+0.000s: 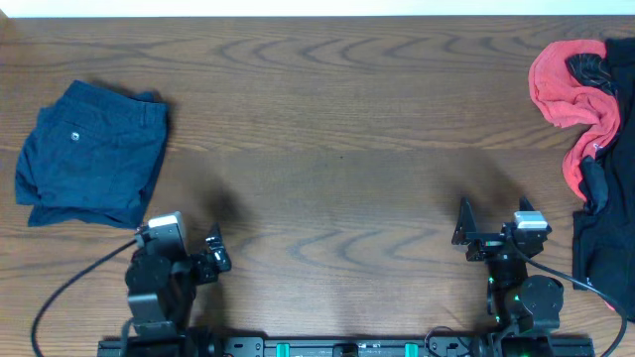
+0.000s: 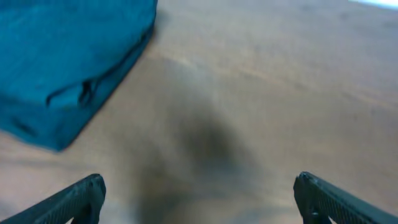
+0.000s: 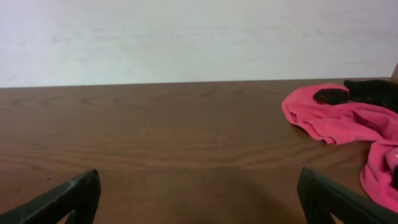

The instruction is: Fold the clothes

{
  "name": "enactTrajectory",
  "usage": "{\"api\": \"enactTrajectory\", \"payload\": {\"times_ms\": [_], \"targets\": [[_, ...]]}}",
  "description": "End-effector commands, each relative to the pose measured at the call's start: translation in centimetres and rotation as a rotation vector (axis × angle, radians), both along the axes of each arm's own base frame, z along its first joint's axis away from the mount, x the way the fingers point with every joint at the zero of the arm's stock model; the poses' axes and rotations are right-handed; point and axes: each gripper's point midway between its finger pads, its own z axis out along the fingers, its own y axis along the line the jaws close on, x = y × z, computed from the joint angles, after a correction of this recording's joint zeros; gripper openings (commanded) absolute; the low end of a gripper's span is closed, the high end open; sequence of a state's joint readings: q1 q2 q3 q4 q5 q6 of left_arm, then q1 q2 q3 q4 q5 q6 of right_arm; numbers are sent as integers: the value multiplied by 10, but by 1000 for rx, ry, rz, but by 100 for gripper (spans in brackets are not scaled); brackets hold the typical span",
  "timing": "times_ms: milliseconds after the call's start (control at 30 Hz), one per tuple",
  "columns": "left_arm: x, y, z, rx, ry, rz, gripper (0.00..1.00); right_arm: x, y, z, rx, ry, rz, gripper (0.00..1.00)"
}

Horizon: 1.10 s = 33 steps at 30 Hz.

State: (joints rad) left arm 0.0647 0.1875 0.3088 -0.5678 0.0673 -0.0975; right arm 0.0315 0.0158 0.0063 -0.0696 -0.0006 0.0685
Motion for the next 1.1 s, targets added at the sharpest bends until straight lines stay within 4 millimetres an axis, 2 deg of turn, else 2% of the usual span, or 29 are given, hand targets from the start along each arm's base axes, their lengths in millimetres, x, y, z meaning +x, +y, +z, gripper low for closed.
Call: {"api": "enactTrajectory", "payload": {"times_ms": [0,200,300,1067], "targets": [[8,3,-4,10,-87,14,98,0,-1,-1,-10,2,-1,99],[29,5,1,23,-278,14,98,0,-1,-1,-10,2,-1,99],[36,5,11,39,-383,10,98,0,-1,-1,-10,2,-1,99],[36,-1,11,38,-380,-16,98,0,-1,-1,-10,2,-1,99]]}}
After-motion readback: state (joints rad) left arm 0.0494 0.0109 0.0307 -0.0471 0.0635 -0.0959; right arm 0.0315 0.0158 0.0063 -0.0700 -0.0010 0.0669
